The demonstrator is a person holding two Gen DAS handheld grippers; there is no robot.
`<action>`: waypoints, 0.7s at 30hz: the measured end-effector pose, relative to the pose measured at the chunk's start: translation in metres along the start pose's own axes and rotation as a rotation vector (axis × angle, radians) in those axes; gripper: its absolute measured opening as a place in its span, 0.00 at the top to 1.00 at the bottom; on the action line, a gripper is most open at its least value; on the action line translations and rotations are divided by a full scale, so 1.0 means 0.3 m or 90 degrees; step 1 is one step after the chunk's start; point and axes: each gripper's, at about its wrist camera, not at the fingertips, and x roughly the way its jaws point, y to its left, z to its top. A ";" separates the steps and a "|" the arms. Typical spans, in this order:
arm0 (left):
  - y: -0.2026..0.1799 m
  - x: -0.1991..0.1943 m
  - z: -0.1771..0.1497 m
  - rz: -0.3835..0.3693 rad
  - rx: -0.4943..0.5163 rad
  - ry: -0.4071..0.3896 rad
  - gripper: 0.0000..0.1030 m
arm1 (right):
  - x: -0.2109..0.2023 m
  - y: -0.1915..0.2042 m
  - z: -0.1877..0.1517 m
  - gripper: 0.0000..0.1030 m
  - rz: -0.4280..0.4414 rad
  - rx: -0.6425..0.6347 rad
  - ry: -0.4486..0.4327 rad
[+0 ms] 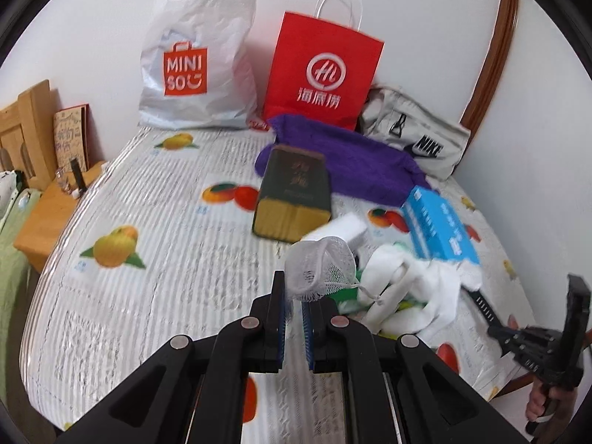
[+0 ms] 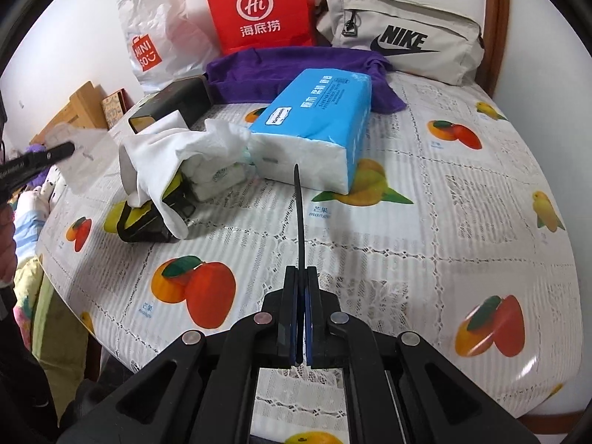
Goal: Organize soft objects
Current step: 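Lift the pouch with the left tool while the right tool carries the strap toward the purple towel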
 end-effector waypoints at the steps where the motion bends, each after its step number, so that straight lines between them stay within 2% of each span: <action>1: 0.005 0.013 -0.009 0.003 0.001 0.008 0.92 | -0.001 0.000 -0.001 0.97 0.001 0.001 -0.002; 3: 0.013 0.047 -0.028 0.008 -0.004 0.027 0.92 | 0.002 0.004 -0.002 0.97 0.001 0.005 -0.002; 12: 0.028 0.169 -0.080 -0.026 -0.034 0.088 0.92 | 0.061 0.027 0.006 0.97 -0.011 0.009 0.020; 18: 0.055 0.195 -0.068 -0.038 -0.038 0.094 0.92 | 0.051 0.024 0.017 0.97 -0.016 0.019 0.012; 21: 0.077 0.175 -0.044 -0.044 -0.047 0.080 0.93 | 0.026 0.012 0.025 0.97 -0.015 0.032 0.004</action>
